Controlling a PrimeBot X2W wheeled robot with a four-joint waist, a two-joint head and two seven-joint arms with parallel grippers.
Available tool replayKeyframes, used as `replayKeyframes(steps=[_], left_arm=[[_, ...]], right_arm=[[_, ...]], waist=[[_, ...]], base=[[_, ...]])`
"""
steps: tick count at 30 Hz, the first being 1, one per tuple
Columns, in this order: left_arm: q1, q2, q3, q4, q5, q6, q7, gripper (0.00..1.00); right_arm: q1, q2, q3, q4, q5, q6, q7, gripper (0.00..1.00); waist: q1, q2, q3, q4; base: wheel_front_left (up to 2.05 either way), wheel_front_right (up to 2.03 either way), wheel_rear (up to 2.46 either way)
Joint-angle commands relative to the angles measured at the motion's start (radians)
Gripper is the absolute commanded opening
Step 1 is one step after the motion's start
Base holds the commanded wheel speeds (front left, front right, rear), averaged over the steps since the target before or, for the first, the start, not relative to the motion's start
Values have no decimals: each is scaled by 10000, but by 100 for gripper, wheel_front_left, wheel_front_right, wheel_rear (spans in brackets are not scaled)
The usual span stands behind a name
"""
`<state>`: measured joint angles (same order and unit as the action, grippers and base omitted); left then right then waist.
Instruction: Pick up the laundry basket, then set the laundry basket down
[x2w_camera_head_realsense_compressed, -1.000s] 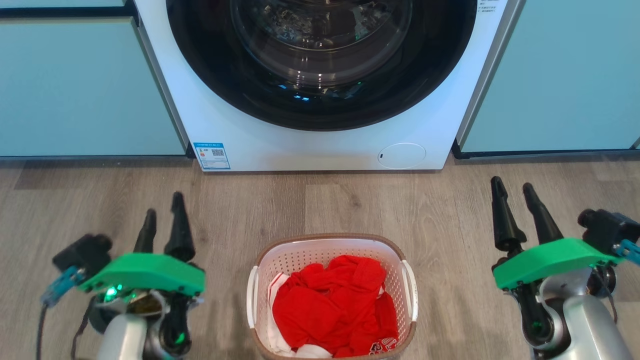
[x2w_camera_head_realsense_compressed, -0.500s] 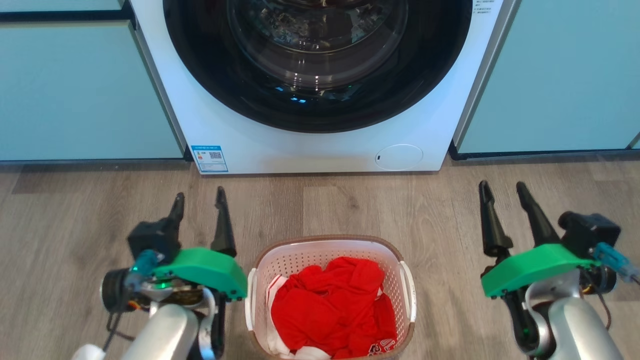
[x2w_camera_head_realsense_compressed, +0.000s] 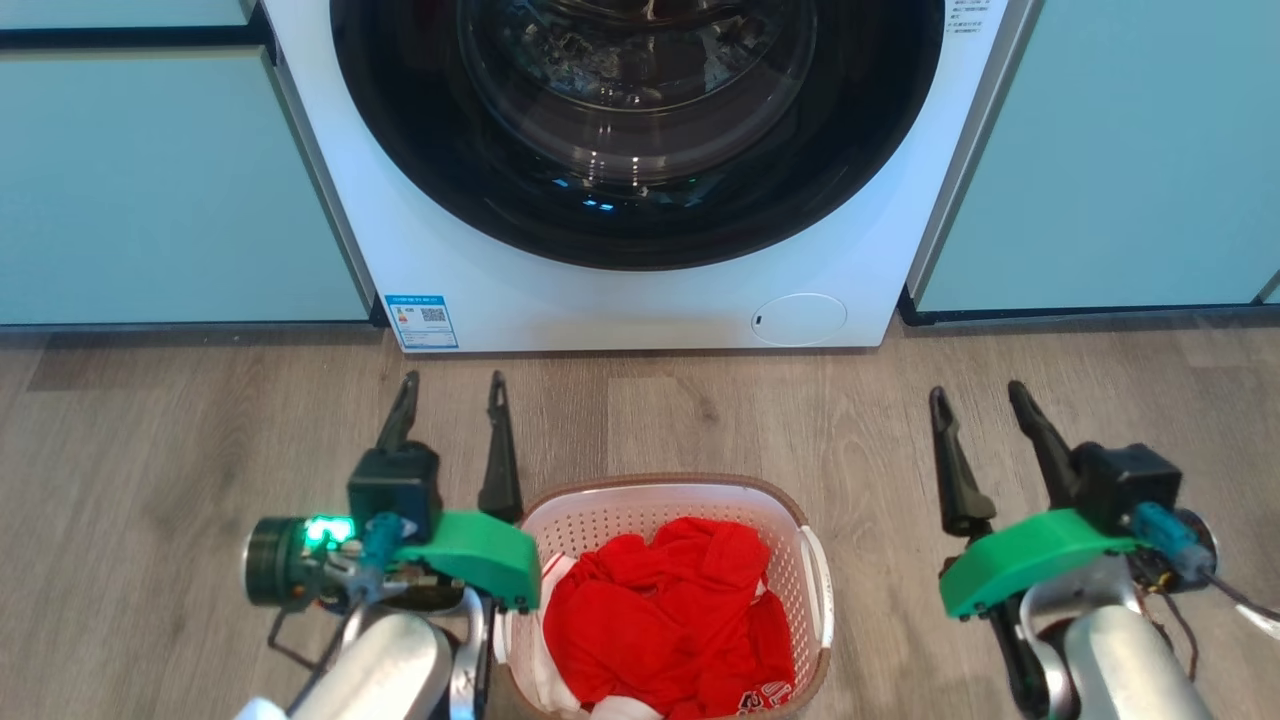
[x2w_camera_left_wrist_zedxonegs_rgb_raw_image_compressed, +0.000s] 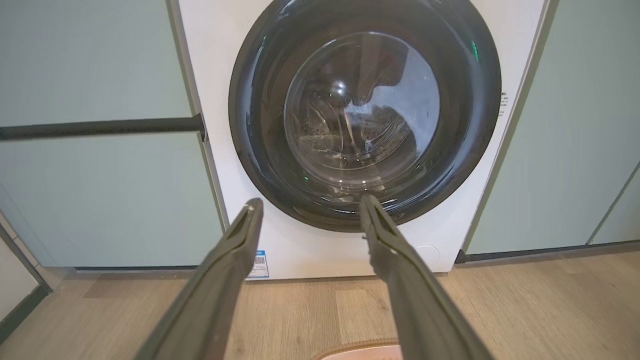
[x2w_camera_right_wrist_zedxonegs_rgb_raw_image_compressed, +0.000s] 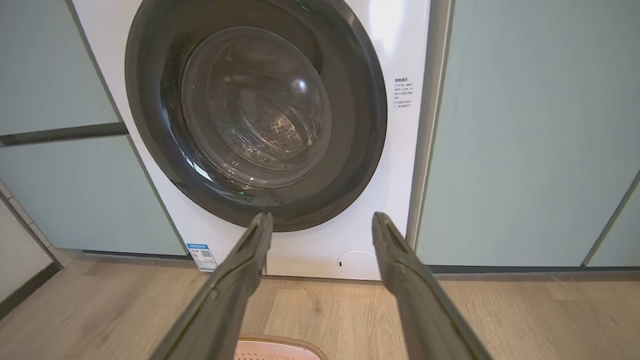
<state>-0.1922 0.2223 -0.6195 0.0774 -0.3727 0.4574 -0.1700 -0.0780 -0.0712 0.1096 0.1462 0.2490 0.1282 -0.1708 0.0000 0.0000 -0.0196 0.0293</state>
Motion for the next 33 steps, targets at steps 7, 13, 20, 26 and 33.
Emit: replayKeyframes(steps=[7,13,20,26,33], left_arm=[[-638,126,173,-483,585,-117,-335,100],[-574,-143,562,-949,1206,-419,-511,100],[-472,-482,1143,-1730,2212,-678,-715,100],[-167,-964,1710,-1552,2573,-1336,-891,100],[406,-1558,2932,-414,2066,-2528,-918,100]], right_arm=[[-664,-164,521,-286,-1005,21,-326,100],[-775,-159,623,-735,-1768,22,-502,100],[-808,-168,820,-1558,-2717,24,-707,100],[-723,-79,708,-1516,-3072,25,-884,100],[-366,99,140,-700,-2156,25,-910,100]], waist=[[0,0,18,39],[0,0,61,69],[0,0,160,103],[0,0,157,116],[0,0,77,81]], base=[[0,0,0],[0,0,0],[0,0,0],[0,0,0],[0,0,0]])
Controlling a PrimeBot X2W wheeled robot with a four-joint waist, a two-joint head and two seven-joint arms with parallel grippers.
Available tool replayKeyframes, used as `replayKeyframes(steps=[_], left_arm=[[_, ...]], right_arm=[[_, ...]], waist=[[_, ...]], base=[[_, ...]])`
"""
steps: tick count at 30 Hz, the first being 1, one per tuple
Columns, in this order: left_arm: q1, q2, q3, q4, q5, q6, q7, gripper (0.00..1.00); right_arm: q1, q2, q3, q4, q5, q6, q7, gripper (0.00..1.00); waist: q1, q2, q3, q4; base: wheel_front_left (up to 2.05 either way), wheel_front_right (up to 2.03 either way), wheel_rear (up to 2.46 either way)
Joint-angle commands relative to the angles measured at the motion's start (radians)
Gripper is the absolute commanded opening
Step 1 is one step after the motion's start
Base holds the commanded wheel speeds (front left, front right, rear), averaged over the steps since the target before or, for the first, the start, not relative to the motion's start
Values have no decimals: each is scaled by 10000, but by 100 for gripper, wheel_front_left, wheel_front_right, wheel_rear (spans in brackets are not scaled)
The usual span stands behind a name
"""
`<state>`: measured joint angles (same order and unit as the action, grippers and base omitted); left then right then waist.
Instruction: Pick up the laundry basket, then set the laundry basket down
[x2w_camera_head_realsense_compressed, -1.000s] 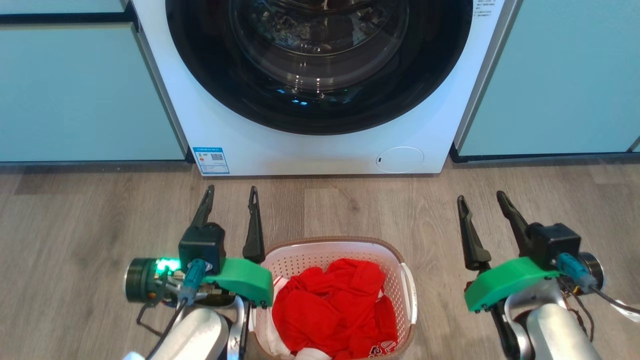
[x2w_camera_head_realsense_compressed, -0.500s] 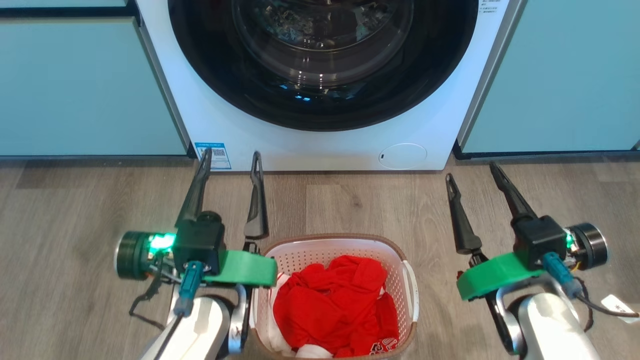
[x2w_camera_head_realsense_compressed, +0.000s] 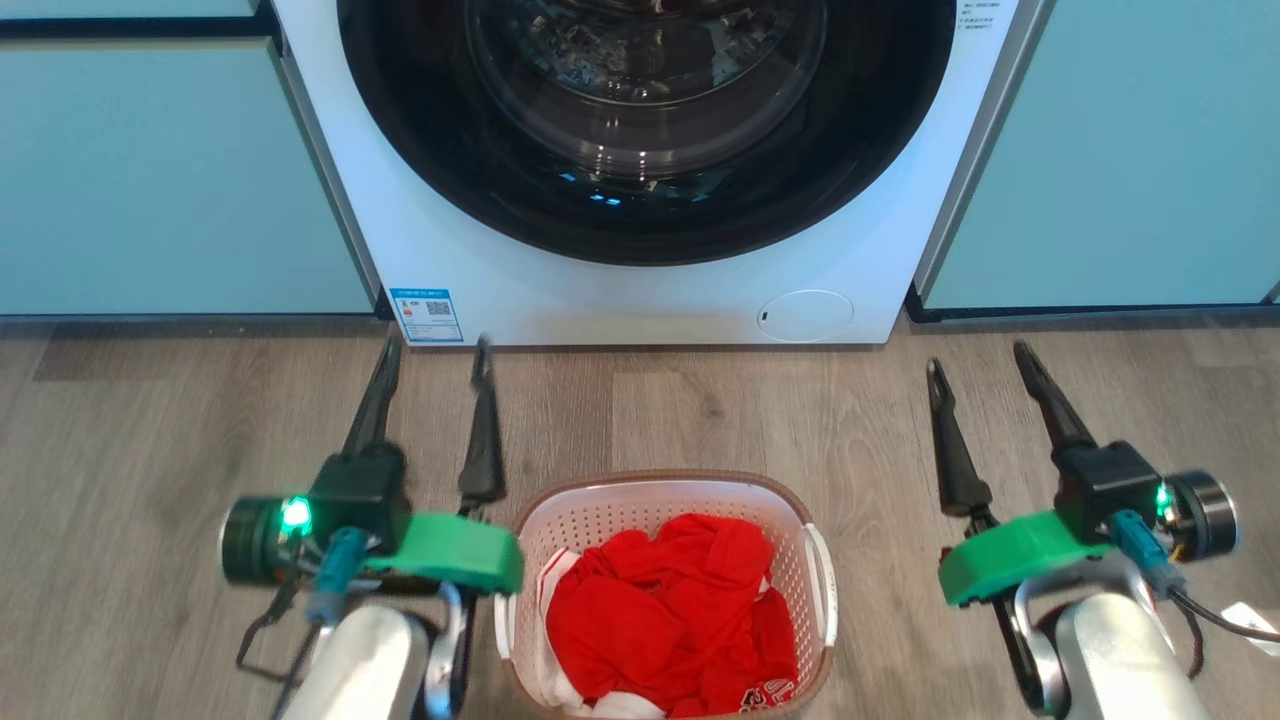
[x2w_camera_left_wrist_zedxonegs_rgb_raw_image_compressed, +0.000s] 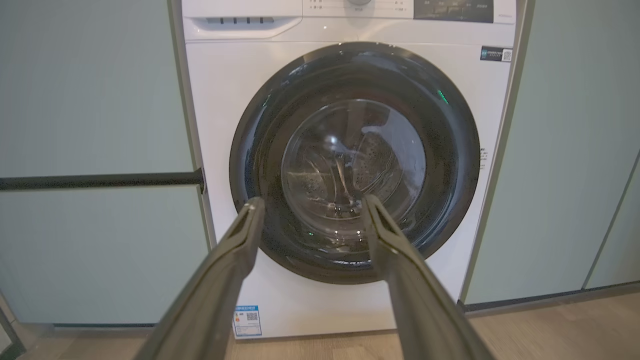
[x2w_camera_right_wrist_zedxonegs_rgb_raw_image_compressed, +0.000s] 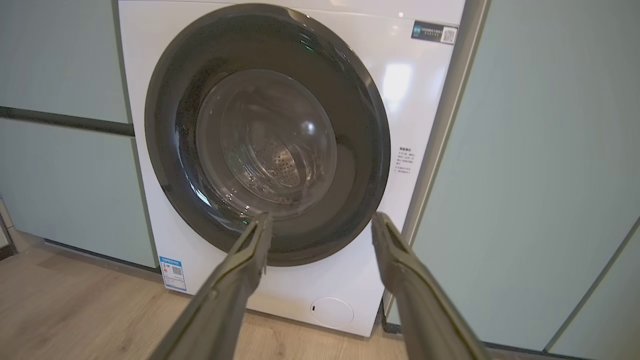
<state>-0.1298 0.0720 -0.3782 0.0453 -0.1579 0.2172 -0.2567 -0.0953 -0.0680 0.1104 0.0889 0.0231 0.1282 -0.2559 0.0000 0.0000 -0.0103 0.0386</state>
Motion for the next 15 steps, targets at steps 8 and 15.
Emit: replayKeyframes(steps=[8,15], left_arm=[[21,-212,1195,1523,-613,-885,-51,100],[37,-215,1199,1813,-892,-839,-51,100]], right_arm=[[20,145,-197,888,354,25,-59,100],[8,168,-320,1211,440,25,-59,100]], waist=[[0,0,-82,-81],[0,0,-103,-82]], base=[[0,0,0],[0,0,0]])
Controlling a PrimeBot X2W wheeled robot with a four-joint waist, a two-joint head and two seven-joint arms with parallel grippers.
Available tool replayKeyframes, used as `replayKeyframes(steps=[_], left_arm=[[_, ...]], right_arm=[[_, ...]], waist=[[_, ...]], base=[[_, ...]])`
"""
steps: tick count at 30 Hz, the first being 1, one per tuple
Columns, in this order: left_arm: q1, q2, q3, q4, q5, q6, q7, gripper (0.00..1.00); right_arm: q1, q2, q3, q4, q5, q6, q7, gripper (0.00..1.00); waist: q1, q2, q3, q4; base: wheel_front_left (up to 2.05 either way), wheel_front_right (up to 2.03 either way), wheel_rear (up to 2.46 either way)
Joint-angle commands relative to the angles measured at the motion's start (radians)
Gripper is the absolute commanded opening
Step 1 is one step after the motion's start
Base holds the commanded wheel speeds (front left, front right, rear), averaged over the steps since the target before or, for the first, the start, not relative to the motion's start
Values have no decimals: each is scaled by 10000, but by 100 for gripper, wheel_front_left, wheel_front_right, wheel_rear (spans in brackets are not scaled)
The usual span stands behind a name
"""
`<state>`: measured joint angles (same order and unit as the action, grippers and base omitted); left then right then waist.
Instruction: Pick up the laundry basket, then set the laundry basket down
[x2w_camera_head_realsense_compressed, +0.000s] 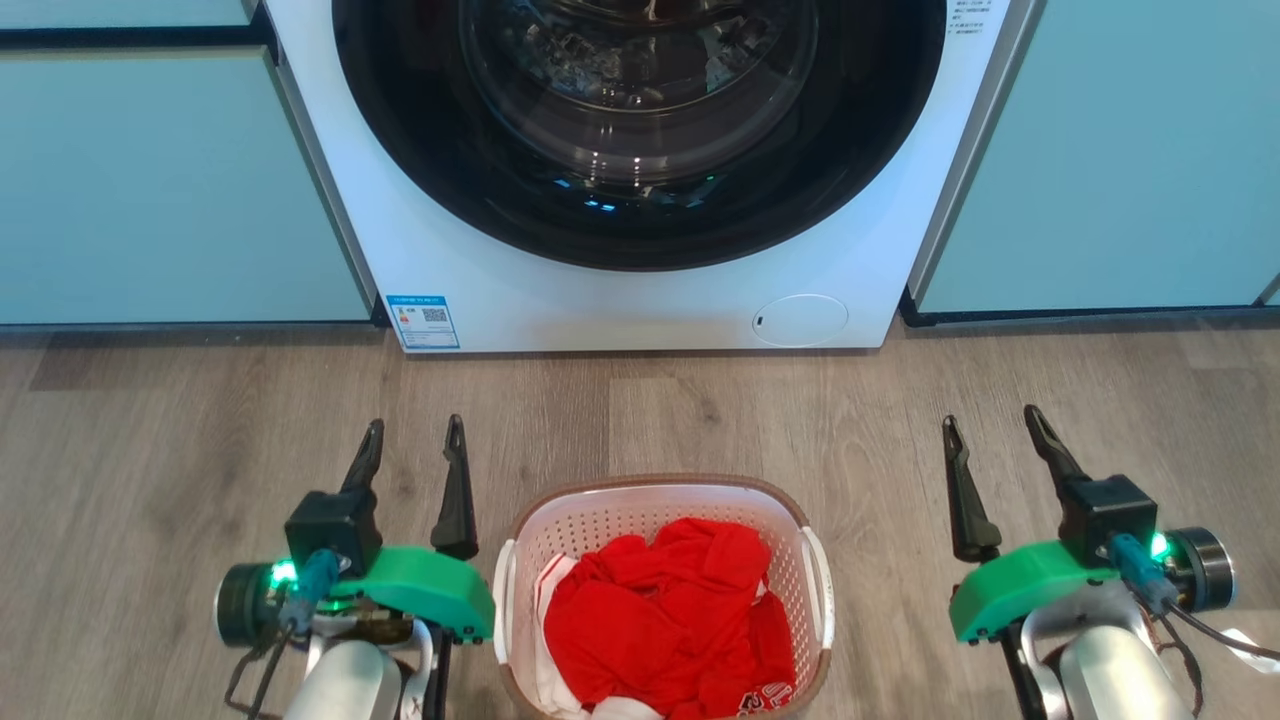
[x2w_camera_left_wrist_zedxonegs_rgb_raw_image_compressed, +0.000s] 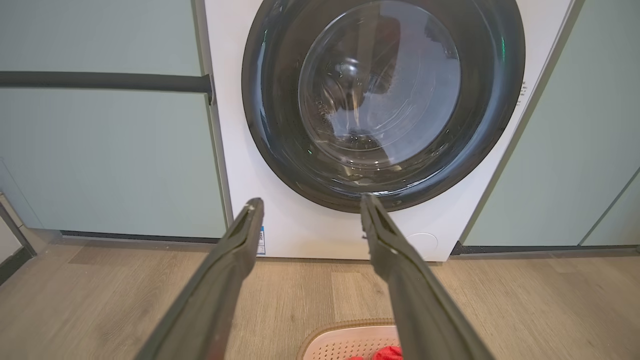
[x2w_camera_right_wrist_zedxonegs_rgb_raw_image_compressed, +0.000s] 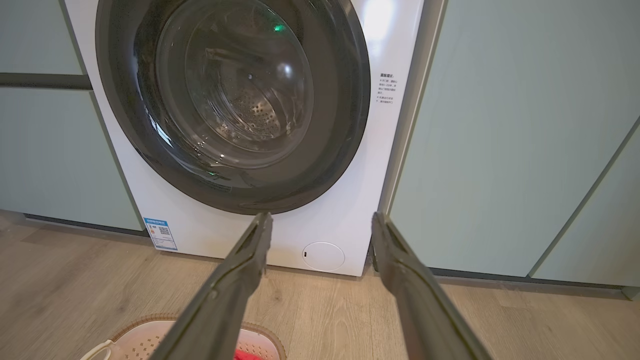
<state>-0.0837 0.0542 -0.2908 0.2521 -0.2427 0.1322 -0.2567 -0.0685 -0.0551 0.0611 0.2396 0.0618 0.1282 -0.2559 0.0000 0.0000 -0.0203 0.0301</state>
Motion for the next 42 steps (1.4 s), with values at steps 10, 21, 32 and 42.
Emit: replayKeyframes(steps=[10,21,32,42], left_arm=[[-454,-38,263,6,-360,-188,-51,100],[-454,-39,202,75,-268,-225,-51,100],[-478,-39,153,390,-407,-285,-51,100],[-1213,-39,73,1441,-597,-482,-51,100]], right_arm=[[-290,47,279,-148,159,25,-59,100],[-325,48,346,-114,181,25,-59,100],[-354,48,310,-12,226,25,-59,100],[-1073,49,381,919,178,25,-59,100]], waist=[[0,0,-56,24],[0,0,-21,-15],[0,0,227,-46],[0,0,1677,-128]], base=[[0,0,0],[0,0,0],[0,0,0],[0,0,0]])
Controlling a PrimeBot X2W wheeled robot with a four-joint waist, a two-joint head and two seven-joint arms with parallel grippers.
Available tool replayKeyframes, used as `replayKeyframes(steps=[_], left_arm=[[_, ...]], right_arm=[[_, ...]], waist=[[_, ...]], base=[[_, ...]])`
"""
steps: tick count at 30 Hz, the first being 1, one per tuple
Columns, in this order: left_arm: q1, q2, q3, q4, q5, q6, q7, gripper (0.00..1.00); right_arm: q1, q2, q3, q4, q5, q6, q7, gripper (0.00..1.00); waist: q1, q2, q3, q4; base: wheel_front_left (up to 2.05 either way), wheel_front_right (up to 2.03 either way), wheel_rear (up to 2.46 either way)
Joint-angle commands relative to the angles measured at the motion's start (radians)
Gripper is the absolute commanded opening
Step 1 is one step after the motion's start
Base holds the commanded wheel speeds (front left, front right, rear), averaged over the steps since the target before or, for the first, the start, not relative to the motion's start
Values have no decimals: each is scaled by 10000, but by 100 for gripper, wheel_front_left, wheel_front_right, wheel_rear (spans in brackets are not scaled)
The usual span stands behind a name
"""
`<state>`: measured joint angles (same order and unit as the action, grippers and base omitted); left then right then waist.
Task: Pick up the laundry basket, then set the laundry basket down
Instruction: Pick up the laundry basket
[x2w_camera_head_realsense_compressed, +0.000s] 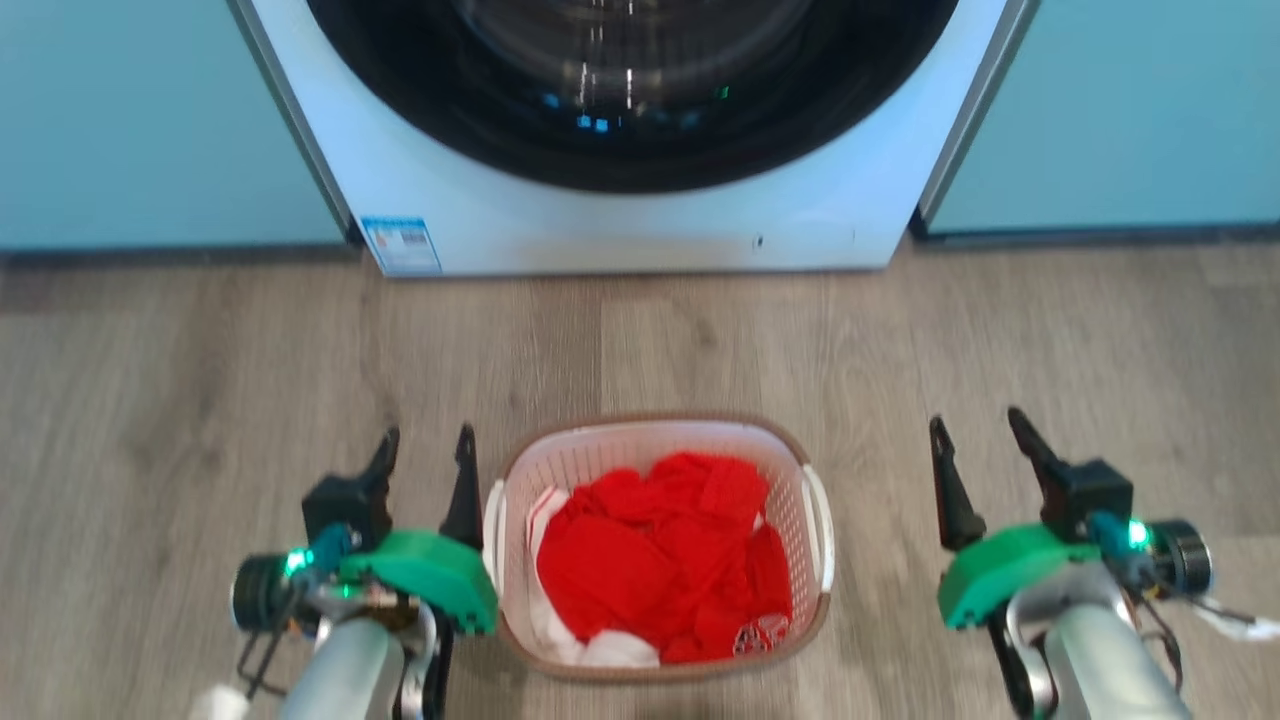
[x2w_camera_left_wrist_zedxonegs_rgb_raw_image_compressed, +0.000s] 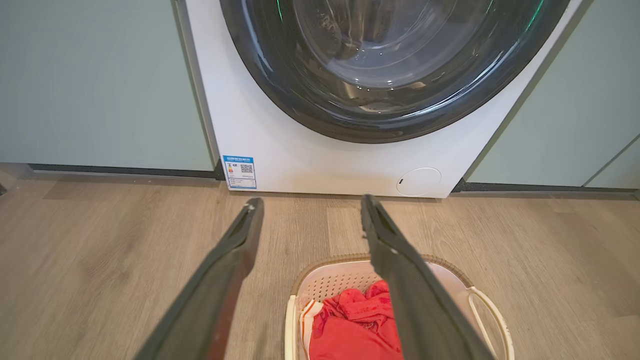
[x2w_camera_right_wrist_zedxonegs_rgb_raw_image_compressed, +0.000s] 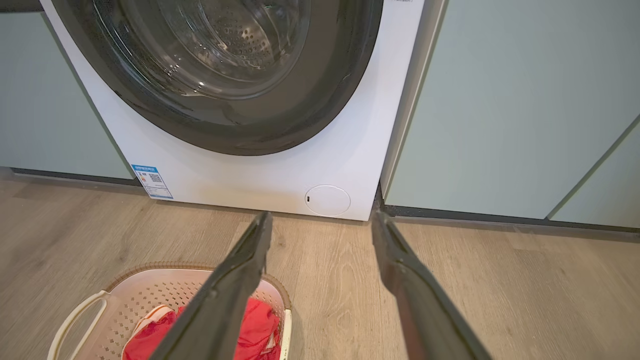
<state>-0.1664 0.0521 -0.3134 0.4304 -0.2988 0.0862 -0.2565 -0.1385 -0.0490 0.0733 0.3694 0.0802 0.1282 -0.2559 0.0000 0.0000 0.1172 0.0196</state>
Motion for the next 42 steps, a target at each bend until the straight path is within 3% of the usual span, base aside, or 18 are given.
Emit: replayKeyframes(steps=[1,11,16,22,33,42], left_arm=[[-508,-18,297,-207,-53,-46,-53,100],[-2019,-18,194,1542,321,-377,-53,100],[-2880,-18,-2,2232,830,-950,-53,100],[-3908,-18,-130,3878,1030,-1221,-53,100],[-5417,-18,-453,7197,741,-1648,-53,100],[-6106,-18,-721,8242,460,-1784,262,100]], right_arm=[[-516,-13,271,-255,21,25,-59,100],[-2106,-13,535,1126,322,25,-59,100],[-2933,-13,861,1960,959,25,-59,100],[-3897,-13,1480,3134,1124,25,-59,100],[-5274,-12,2738,5524,2252,25,-59,100],[-6094,-12,4062,6684,3512,25,253,100]], waist=[[0,0,530,-37],[0,0,2706,-317],[0,0,3837,-437],[0,0,4839,-477],[0,0,5740,-556],[0,0,6263,-510]], base=[[0,0,0],[0,0,0],[0,0,0],[0,0,0],[0,0,0],[0,0,0]])
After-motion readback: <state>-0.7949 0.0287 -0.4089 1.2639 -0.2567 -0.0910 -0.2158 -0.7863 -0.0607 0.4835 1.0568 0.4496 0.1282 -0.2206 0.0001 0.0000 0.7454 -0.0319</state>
